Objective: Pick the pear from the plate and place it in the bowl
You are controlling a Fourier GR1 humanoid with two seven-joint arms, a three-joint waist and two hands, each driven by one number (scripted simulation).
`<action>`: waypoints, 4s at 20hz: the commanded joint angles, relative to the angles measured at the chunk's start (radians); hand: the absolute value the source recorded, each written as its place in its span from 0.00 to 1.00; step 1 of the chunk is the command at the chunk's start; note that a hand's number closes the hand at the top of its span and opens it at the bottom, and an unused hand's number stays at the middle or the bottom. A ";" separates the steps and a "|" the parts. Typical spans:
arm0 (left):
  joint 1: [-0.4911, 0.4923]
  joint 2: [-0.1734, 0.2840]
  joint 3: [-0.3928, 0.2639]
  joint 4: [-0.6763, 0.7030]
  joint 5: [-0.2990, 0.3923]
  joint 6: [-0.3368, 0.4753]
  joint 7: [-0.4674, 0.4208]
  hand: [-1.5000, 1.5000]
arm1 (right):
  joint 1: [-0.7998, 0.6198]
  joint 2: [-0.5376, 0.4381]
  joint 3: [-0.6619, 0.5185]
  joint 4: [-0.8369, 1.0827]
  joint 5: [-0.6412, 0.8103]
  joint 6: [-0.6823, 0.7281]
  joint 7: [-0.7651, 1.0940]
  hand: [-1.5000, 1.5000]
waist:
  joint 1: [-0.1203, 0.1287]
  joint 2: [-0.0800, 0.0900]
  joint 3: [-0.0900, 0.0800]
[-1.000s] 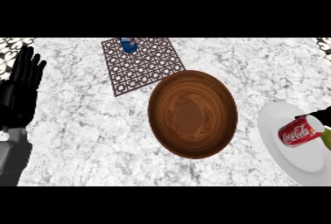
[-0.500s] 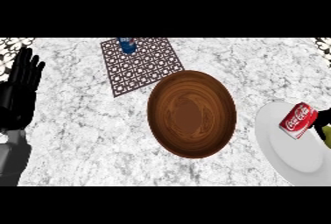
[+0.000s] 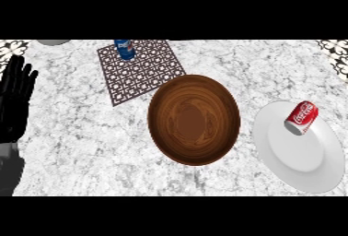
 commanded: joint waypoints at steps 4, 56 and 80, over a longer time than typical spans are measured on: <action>-0.036 -0.010 -0.006 -0.015 -0.037 0.044 0.038 0.50 | 0.045 -0.093 -0.115 -0.055 -0.110 -0.127 0.046 1.00 | -0.006 -0.002 -0.002; -0.022 -0.046 0.007 0.015 -0.046 -0.030 -0.022 0.50 | -0.056 0.441 0.241 -1.596 -0.245 0.255 1.534 1.00 | 0.030 0.012 0.001; -0.005 -0.078 0.020 -0.057 -0.080 -0.009 0.039 0.50 | 0.203 0.590 -0.263 -1.460 -0.379 -0.173 1.102 0.00 | 0.019 0.008 0.003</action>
